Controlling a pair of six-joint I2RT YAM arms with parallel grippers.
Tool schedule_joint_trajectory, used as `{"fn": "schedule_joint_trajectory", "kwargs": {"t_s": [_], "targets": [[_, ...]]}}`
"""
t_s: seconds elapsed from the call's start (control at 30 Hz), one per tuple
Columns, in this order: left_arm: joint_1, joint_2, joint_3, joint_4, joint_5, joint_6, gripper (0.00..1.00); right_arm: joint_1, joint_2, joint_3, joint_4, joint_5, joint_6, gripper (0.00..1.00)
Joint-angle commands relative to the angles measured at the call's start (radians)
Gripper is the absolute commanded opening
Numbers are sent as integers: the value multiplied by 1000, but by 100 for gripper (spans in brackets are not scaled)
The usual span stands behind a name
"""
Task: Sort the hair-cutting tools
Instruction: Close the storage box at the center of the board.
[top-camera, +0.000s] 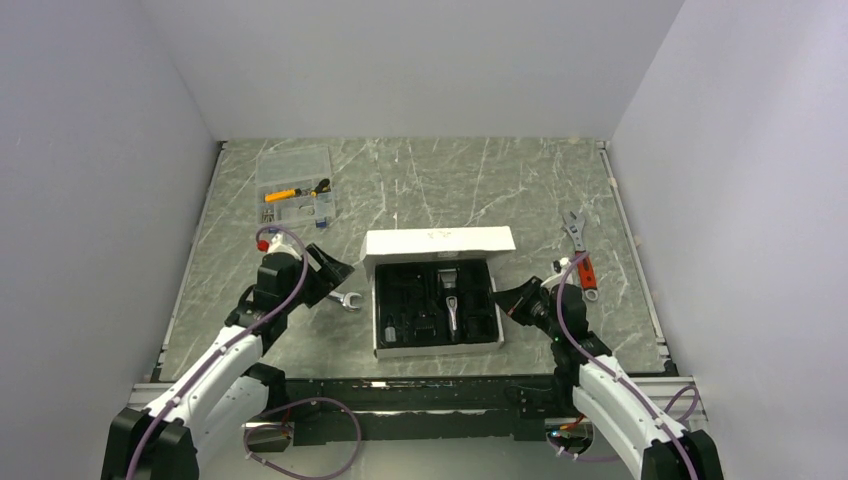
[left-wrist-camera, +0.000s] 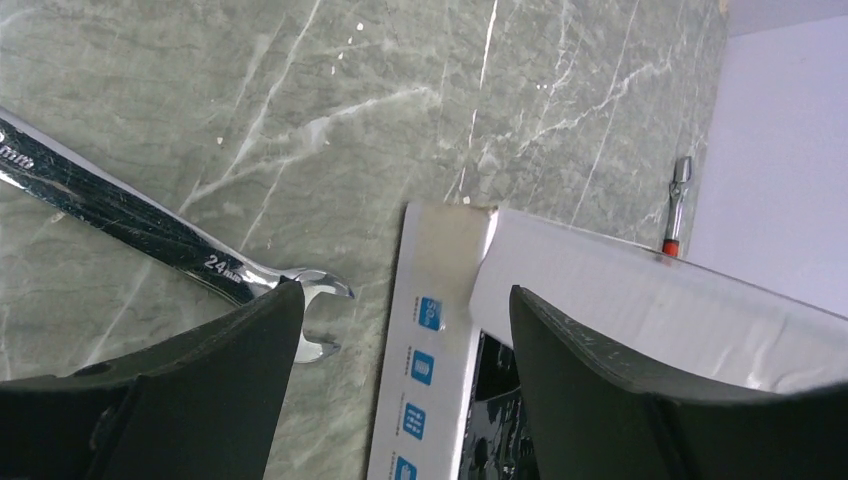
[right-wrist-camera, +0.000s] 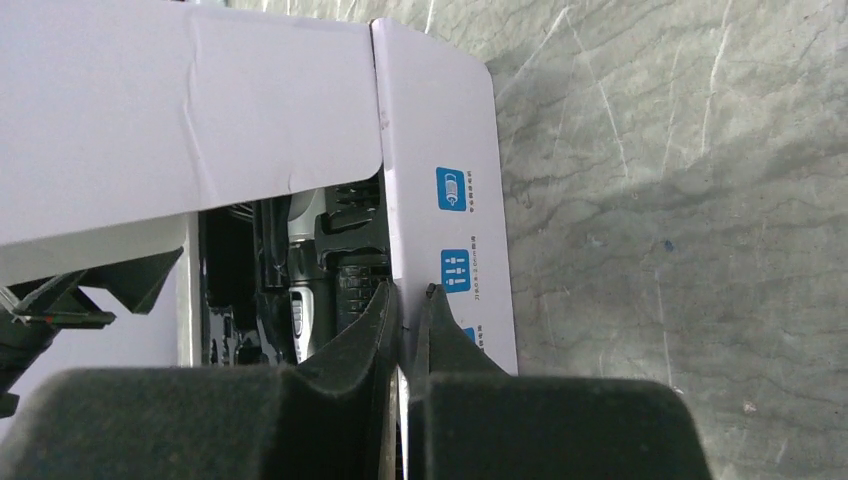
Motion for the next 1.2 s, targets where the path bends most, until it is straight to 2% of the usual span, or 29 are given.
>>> {"fn": "schedule_joint_trajectory", "kwargs": {"t_s": [0.0, 0.4, 0.7, 0.77, 0.87, 0.97, 1.07, 1.17], "targets": [[-2, 20, 9, 58, 30, -1, 80, 5, 4, -36, 50, 37, 83, 0], [-1, 135, 110, 115, -18, 19, 81, 49, 141, -11, 191, 75, 95, 0], [-2, 227, 133, 189, -49, -25, 81, 135, 168, -21, 240, 172, 118, 0], [-1, 240, 152, 185, -53, -25, 81, 137, 164, -8, 211, 167, 99, 9], [-1, 252, 175, 174, -58, -21, 81, 136, 110, 23, 96, 193, 61, 35], [-1, 256, 191, 162, -67, -14, 81, 135, 34, 59, -40, 231, 20, 52], [0, 256, 198, 145, -79, -8, 82, 133, -25, 108, -174, 289, -17, 60], [3, 247, 196, 134, -90, -4, 82, 132, -51, 161, -275, 358, -60, 62]]}}
